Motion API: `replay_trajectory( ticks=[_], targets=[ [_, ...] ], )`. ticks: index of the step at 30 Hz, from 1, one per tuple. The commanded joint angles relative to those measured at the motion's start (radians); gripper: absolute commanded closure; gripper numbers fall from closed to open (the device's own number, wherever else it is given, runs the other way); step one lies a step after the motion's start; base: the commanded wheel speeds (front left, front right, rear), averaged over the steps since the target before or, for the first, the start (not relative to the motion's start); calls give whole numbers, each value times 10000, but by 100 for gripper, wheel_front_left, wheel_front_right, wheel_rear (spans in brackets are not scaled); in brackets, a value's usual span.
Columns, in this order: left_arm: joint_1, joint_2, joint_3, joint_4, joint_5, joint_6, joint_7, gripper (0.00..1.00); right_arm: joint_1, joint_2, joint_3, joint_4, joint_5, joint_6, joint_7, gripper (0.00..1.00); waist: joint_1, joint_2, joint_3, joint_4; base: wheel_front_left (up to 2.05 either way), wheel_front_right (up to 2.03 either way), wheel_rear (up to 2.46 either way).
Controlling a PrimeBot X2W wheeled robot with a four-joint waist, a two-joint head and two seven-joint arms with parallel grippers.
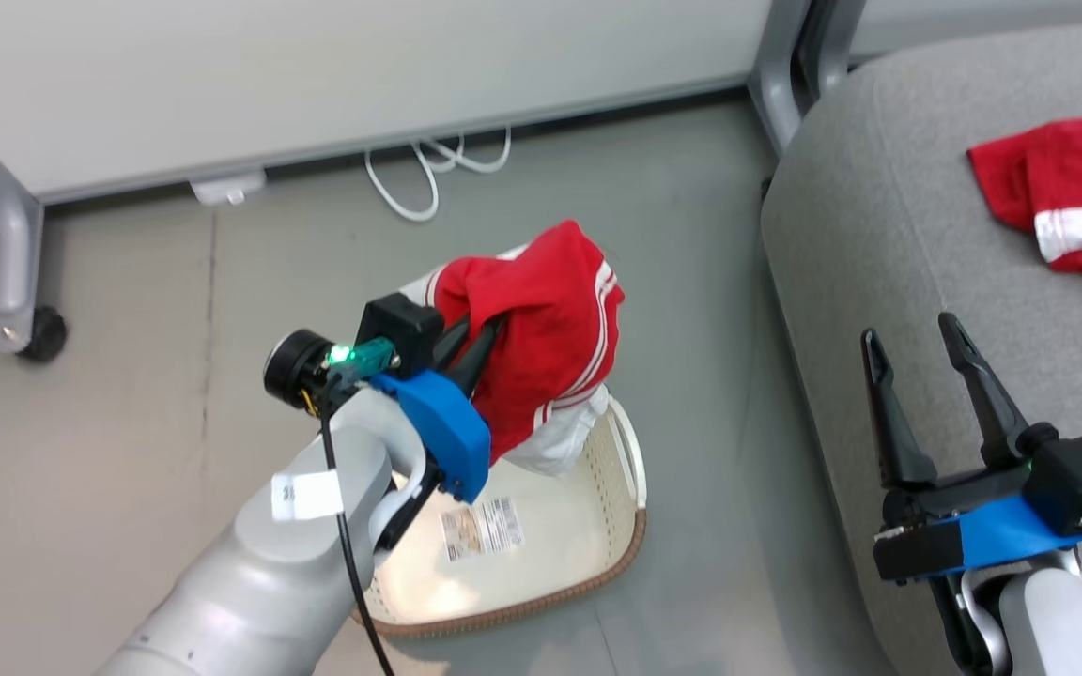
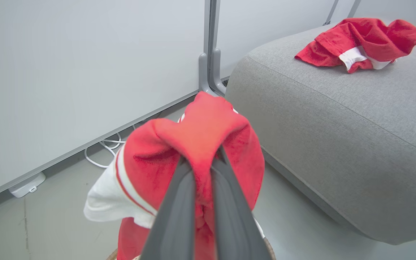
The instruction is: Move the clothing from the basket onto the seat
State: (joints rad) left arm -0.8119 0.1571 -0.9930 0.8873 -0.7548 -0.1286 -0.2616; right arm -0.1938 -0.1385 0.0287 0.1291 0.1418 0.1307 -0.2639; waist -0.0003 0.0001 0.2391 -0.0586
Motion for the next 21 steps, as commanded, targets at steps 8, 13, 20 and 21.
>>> replay_trajectory(
  ticks=[8,13,20,21],
  targets=[
    [1387,406,973,-1493,684,218,-49,100,723,48,72,214,35,1,-8,0,3,-1,-1583,164,0,0,0],
    [2089,543,1264,-2250,991,319,-50,100,1105,141,84,332,47,1,-7,0,3,-1,-2135,232,0,0,0],
    [2591,752,1445,-2985,1235,457,-50,100,1436,243,25,351,83,1,-7,0,3,-1,-2442,318,0,0,0],
    [2620,767,1464,-3068,1240,479,-50,100,1451,248,19,359,83,1,-7,0,3,-1,-2459,331,0,0,0]
  ],
)
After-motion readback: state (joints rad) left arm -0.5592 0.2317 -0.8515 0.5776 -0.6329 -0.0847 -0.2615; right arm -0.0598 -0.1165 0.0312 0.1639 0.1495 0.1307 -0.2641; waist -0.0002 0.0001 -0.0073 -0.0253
